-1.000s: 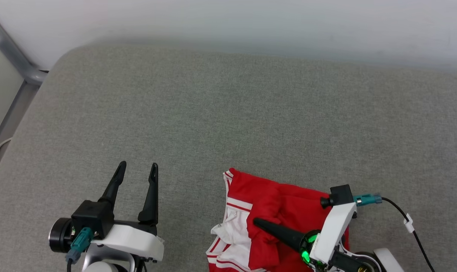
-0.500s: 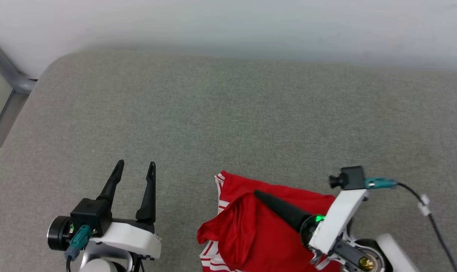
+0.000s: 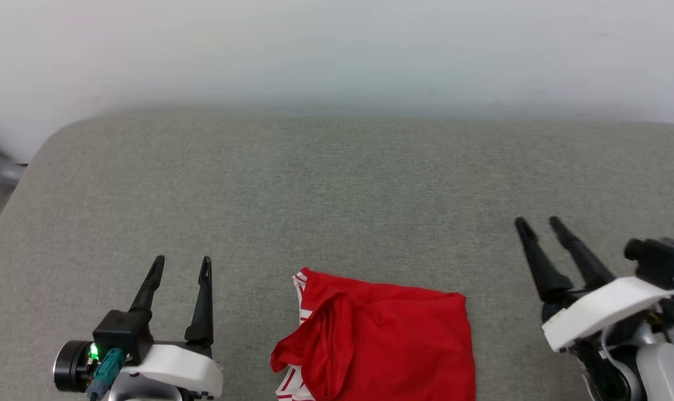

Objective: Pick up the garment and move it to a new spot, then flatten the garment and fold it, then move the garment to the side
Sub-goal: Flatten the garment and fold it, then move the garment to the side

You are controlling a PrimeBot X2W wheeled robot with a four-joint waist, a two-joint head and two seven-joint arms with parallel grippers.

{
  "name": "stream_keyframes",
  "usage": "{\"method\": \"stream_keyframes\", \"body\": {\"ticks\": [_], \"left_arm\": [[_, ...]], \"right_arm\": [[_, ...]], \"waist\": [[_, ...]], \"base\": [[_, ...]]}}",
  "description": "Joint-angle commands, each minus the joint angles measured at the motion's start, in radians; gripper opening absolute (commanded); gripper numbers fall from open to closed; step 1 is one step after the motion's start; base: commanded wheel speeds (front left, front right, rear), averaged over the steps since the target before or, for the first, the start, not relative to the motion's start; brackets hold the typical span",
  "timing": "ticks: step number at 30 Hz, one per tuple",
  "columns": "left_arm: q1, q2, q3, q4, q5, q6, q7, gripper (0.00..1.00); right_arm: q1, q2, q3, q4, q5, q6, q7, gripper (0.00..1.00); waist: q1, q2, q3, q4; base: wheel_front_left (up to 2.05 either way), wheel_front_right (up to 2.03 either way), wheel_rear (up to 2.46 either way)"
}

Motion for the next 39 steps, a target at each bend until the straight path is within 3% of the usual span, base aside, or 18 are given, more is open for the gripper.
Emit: {"method": "stream_keyframes", "body": {"ticks": [1,7,13,32,39], "left_arm": [[0.022,0.007,0.007,-0.001,0.001,0.008,-0.007,1.00],[0.063,0.016,0.017,0.006,-0.005,0.018,-0.007,1.00],[0.087,0.020,0.026,0.014,-0.010,0.024,-0.007,1.00],[0.120,-0.002,0.088,0.007,0.002,0.022,-0.007,1.00],[0.107,-0.006,0.093,0.001,0.008,0.015,-0.007,1.00]], "right_arm": [[0.036,0.013,-0.044,-0.035,-0.091,-0.001,-0.021,1.00],[0.126,0.058,-0.121,-0.160,-0.328,-0.001,-0.053,1.00],[0.196,0.074,-0.130,-0.216,-0.419,-0.001,-0.056,1.00],[0.271,0.124,-0.138,-0.260,-0.441,-0.001,-0.047,1.00],[0.274,0.116,-0.194,-0.211,-0.325,-0.001,0.024,1.00]], "waist": [[0.0001,0.0000,-0.021,-0.026],[0.0001,0.0000,-0.055,-0.063],[0.0001,0.0000,-0.076,-0.079],[0.0001,0.0000,-0.084,-0.100],[0.0001,0.0000,-0.068,-0.089]], "base": [[0.00,0.00,0.00],[0.00,0.00,0.00],[0.00,0.00,0.00],[0.00,0.00,0.00],[0.00,0.00,0.00]]}}
